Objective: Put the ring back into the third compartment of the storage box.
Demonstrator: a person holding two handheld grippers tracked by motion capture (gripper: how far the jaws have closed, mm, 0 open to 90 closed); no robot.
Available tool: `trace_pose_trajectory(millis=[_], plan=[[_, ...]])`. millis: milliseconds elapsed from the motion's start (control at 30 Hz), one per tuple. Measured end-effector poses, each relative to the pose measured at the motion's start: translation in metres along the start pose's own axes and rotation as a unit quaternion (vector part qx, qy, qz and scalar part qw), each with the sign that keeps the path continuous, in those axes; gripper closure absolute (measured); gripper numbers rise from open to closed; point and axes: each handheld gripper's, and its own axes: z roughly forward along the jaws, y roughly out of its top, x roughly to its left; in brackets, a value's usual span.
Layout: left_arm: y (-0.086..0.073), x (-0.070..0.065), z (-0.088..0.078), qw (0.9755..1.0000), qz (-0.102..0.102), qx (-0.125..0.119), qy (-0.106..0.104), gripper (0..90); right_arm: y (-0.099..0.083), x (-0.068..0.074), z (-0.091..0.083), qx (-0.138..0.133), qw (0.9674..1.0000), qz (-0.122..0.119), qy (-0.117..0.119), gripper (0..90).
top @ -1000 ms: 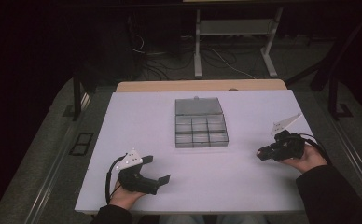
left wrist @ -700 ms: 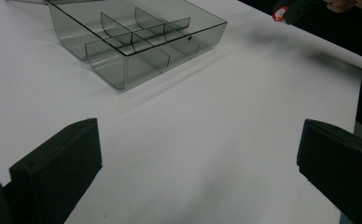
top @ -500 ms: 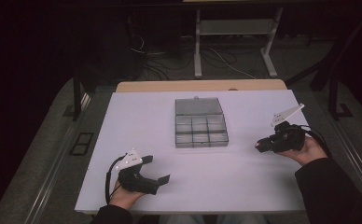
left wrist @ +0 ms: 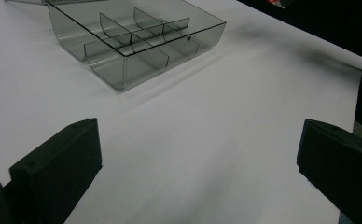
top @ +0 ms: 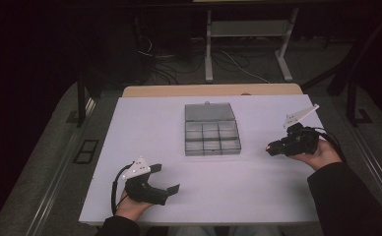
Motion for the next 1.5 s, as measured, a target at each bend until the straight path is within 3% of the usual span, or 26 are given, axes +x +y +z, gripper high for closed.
trace_pose_trajectory(millis=[267,867,1500], plan=[[0.0,0.0,0.0,1.0,-0.001,-0.003,0.0,0.0,0.014,-0.001,0.002,-0.009,1.0,-0.002,0.002,69.2],[0.0,-0.001,-0.002,1.0,-0.001,-0.005,-0.003,0.0,0.044,0.004,0.018,0.001,0.9999,-0.013,0.007,69.1],[0.0,-0.001,-0.002,1.0,-0.003,-0.006,-0.004,0.0,0.076,0.007,0.027,0.004,0.9997,-0.024,-0.002,69.1]])
